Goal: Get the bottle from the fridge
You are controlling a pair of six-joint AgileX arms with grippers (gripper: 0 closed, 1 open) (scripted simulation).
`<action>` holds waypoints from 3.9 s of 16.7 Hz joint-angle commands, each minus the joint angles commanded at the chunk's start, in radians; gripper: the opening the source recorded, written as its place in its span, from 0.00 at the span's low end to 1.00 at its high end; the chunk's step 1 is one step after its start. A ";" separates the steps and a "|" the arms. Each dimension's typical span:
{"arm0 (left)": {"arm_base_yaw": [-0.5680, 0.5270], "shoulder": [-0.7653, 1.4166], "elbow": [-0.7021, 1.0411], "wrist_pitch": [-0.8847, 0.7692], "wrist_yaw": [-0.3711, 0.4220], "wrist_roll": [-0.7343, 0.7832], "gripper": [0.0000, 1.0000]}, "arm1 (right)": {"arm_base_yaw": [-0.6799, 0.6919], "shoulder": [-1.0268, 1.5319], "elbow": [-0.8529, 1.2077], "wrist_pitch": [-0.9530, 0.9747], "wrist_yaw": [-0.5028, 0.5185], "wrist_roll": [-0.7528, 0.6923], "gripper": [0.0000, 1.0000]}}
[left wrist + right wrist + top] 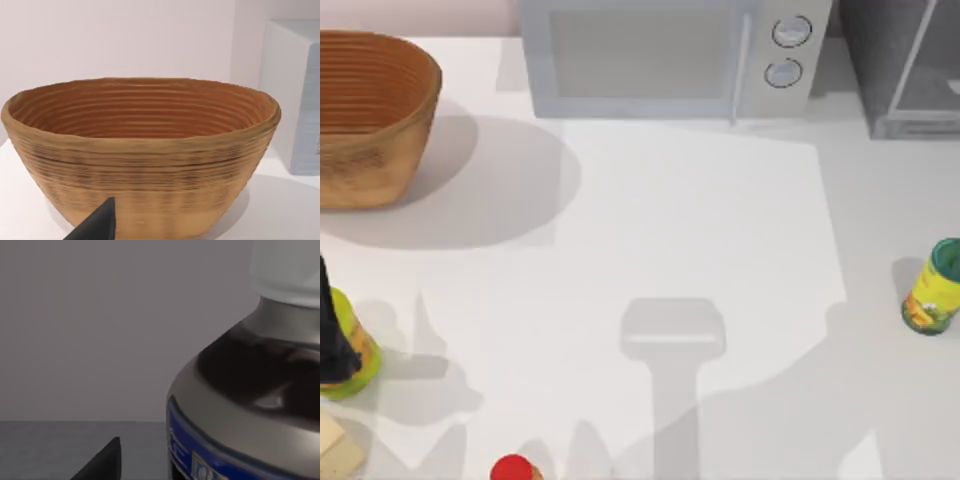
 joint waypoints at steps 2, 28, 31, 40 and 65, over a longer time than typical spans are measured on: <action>0.000 0.000 0.000 0.000 0.000 0.000 1.00 | 0.000 0.000 0.000 0.000 0.000 0.000 0.70; 0.000 0.000 0.000 0.000 0.000 0.000 1.00 | -0.003 -0.102 0.042 -0.138 -0.002 0.002 0.00; 0.000 0.000 0.000 0.000 0.000 0.000 1.00 | -0.003 -0.111 0.046 -0.156 -0.002 0.003 0.00; 0.000 0.000 0.000 0.000 0.000 0.000 1.00 | -0.030 -0.243 -0.161 -0.077 -0.034 0.004 0.00; 0.000 0.000 0.000 0.000 0.000 0.000 1.00 | 0.081 -1.218 -0.822 -0.387 0.056 0.000 0.00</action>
